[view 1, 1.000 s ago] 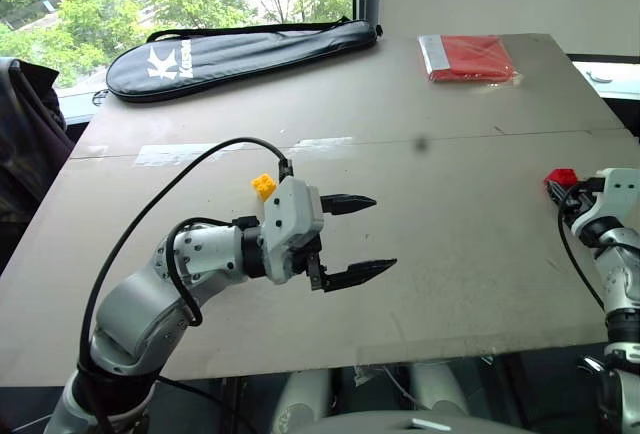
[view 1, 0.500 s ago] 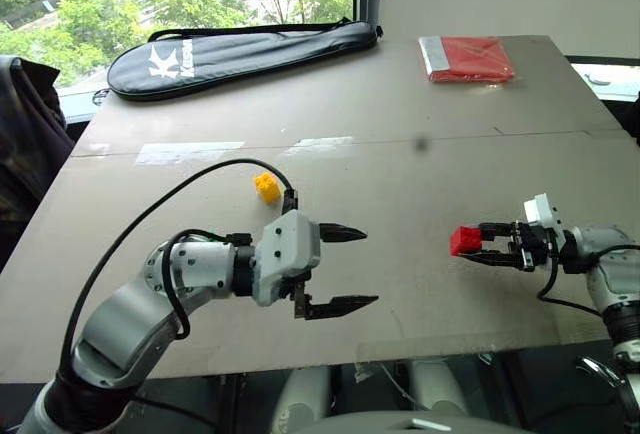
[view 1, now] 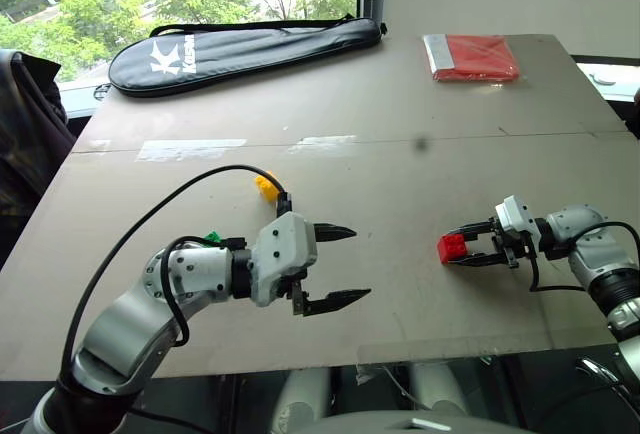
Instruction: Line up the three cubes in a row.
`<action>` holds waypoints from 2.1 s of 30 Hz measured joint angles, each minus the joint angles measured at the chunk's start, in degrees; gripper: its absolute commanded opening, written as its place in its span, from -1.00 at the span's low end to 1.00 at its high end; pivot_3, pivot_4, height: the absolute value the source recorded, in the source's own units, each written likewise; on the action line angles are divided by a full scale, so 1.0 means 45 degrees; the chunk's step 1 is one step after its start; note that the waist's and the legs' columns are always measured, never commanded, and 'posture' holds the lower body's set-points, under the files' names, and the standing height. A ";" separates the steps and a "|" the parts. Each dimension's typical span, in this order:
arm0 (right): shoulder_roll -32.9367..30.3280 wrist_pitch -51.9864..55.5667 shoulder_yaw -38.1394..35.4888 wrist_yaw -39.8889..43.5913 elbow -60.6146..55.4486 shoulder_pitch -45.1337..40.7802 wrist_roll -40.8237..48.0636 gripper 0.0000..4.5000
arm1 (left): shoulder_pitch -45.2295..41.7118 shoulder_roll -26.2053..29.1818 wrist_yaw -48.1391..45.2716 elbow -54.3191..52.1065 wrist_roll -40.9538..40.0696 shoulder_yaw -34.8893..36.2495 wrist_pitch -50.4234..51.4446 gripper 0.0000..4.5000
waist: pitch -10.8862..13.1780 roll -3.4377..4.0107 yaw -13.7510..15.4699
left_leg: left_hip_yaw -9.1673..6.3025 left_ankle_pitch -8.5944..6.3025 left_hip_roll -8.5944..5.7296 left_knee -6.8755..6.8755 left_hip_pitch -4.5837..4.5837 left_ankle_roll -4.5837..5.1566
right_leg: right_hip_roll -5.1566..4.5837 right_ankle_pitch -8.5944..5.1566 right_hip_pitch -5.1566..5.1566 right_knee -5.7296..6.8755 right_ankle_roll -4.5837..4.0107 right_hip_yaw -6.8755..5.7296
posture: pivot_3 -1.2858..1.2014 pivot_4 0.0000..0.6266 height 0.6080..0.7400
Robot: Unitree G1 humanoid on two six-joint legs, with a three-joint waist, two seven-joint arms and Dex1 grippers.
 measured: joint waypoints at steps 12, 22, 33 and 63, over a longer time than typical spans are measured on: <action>0.0632 -0.1228 0.0025 0.0007 0.2497 -0.1229 -0.0516 0.97 | 0.0805 -0.0080 -0.0185 0.0042 0.0349 0.0025 -0.0808 0.88 | 0.0001 0.0002 -0.0012 | -0.0017 0.0007 0.0001 -0.0001 -0.0004 -0.0012 | 0.0000 0.0005 0.0000 0.0004 -0.0009 -0.0001 | 0.03 -0.52 0.31; 0.0679 -0.2153 -0.0292 0.0009 0.2816 -0.1405 -0.0747 0.97 | 0.1740 -0.0292 0.0043 0.0018 0.0338 0.0286 -0.0997 0.88 | 0.0004 0.0006 -0.0039 | -0.0016 0.0006 0.0002 -0.0002 -0.0003 -0.0011 | 0.0000 0.0006 -0.0003 0.0006 -0.0007 0.0001 | 0.03 -0.52 0.31; -0.0907 0.1897 -0.4379 -0.0363 -0.3824 0.3251 0.1691 0.97 | 0.5898 -0.3578 0.2730 -0.0280 0.1735 0.1528 -0.3547 0.88 | 0.0007 0.0036 0.0334 | -0.0063 0.0003 0.0001 -0.0007 -0.0036 -0.0009 | -0.0042 0.0005 0.0002 -0.0023 -0.0018 -0.0026 | 0.03 -0.52 0.31; 0.0512 0.6234 -0.7814 -0.1898 -1.0579 0.6863 0.2454 0.97 | 0.5950 -0.9805 1.1227 0.3316 0.7004 0.2678 -0.4650 0.88 | 0.0010 -0.0002 0.0365 | -0.0128 0.0003 0.0006 0.0016 -0.0006 -0.0007 | -0.0002 0.0017 0.0072 -0.0041 0.0028 -0.0183 | 0.03 -0.52 0.31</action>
